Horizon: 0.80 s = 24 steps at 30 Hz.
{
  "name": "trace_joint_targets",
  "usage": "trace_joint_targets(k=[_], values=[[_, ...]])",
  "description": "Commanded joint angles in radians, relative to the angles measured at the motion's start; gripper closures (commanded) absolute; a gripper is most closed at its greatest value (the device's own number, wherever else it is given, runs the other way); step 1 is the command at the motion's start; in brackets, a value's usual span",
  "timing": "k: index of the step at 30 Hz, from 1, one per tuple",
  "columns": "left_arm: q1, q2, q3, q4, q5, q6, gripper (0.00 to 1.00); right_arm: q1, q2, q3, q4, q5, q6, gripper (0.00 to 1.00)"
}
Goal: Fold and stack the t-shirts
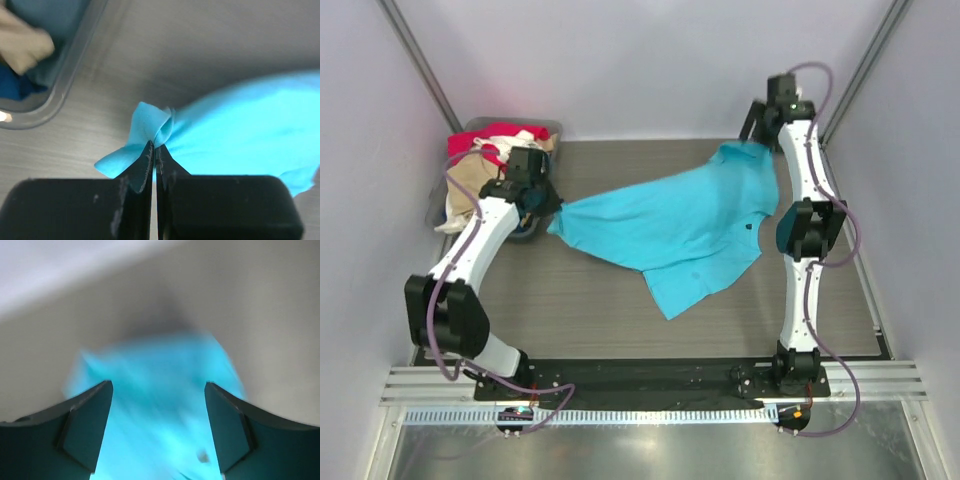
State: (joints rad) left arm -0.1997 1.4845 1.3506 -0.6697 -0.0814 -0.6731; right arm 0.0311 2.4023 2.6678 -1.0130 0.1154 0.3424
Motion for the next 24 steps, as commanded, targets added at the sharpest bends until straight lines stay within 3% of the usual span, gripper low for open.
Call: trace_joint_targets(k=[1,2,3,8,15,19,24], values=[[0.006,0.010,-0.066,0.024,0.130,-0.017,1.00,0.062,-0.272,-0.426,-0.094,0.055,0.012,0.13],[0.005,0.008,-0.121,0.074,0.153,-0.022,1.00,0.062,-0.490,-0.597,0.016,0.028,0.027,0.09],[0.006,0.007,-0.142,0.091,0.160,-0.025,1.00,0.064,-0.568,-0.849,0.172,-0.011,0.047,0.04],[0.003,0.005,-0.203,0.114,0.151,-0.019,1.00,0.117,-0.850,-1.178,0.208,-0.005,0.118,0.01],[0.003,-0.030,-0.251,0.116,0.123,0.000,1.00,0.571,-1.124,-1.662,0.263,0.055,0.347,0.01],[0.003,-0.046,-0.294,0.127,0.126,0.000,1.00,0.728,-1.171,-1.809,0.341,0.049,0.470,0.05],[0.005,-0.069,-0.338,0.147,0.131,0.003,1.00,0.860,-1.069,-1.764,0.369,0.096,0.489,0.07]])
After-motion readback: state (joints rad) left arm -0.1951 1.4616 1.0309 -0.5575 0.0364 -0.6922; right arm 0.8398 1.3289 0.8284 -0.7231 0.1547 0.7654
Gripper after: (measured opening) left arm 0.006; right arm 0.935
